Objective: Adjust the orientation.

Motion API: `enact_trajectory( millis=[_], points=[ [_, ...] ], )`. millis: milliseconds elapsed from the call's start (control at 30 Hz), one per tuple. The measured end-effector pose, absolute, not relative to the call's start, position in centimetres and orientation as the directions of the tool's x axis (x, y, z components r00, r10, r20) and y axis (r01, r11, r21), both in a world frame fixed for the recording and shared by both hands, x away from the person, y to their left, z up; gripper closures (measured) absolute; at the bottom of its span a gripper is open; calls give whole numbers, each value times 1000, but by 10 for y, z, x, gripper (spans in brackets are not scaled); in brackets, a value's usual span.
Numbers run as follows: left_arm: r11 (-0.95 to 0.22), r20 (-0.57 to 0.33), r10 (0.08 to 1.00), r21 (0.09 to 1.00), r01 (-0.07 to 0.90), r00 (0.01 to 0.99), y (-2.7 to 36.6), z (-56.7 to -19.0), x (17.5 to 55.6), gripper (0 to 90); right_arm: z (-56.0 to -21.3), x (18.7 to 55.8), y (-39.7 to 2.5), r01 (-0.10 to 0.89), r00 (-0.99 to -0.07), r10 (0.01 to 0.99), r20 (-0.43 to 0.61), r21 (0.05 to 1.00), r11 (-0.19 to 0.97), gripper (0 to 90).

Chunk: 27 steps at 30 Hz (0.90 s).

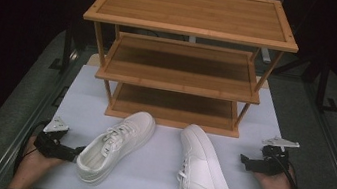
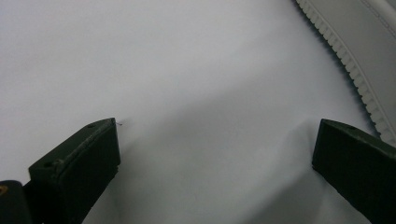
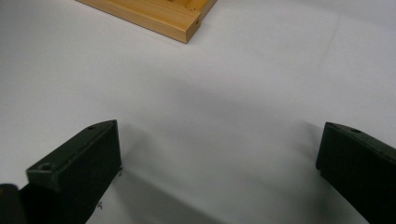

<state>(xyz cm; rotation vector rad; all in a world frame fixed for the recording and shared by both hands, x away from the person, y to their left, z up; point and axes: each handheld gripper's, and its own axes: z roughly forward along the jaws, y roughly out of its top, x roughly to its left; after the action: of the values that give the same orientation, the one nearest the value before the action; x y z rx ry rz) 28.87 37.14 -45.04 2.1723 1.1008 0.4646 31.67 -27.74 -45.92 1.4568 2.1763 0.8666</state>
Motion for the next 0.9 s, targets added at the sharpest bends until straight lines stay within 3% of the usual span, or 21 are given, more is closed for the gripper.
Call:
enact_trajectory(
  millis=[100, 167, 300, 367, 400, 433, 533, 900],
  points=[
    [-435, 20, 812, 688, 581, 584, 371, -451, 289, 3, -458, 317, -279, 684, -399, 917, 25, 674, 279, 9],
    [-434, 19, 812, 688, 582, 584, 371, -450, 289, 4, -457, 316, -279, 677, -410, 912, 23, 677, 287, 69],
    [-433, 17, 812, 687, 583, 583, 372, -450, 289, 4, -448, 311, -278, 666, -449, 893, 28, 676, 314, 451],
    [-434, 17, 812, 687, 583, 584, 372, -450, 289, 4, -443, 308, -276, 663, -462, 887, 27, 675, 325, 589],
    [-434, 17, 812, 687, 583, 584, 372, -450, 289, 4, -443, 308, -276, 663, -462, 887, 27, 675, 325, 589],
    [-434, 17, 811, 687, 582, 584, 372, -450, 289, 4, -434, 305, -273, 661, -485, 871, 72, 683, 312, 743],
    [-434, 17, 811, 688, 582, 584, 372, -450, 289, 4, -419, 300, -268, 647, -524, 844, 112, 698, 309, 897],
    [-434, 16, 811, 687, 583, 585, 372, -450, 289, 4, -374, 274, -244, 541, -708, 667, 232, 786, 300, 898]
  ],
)
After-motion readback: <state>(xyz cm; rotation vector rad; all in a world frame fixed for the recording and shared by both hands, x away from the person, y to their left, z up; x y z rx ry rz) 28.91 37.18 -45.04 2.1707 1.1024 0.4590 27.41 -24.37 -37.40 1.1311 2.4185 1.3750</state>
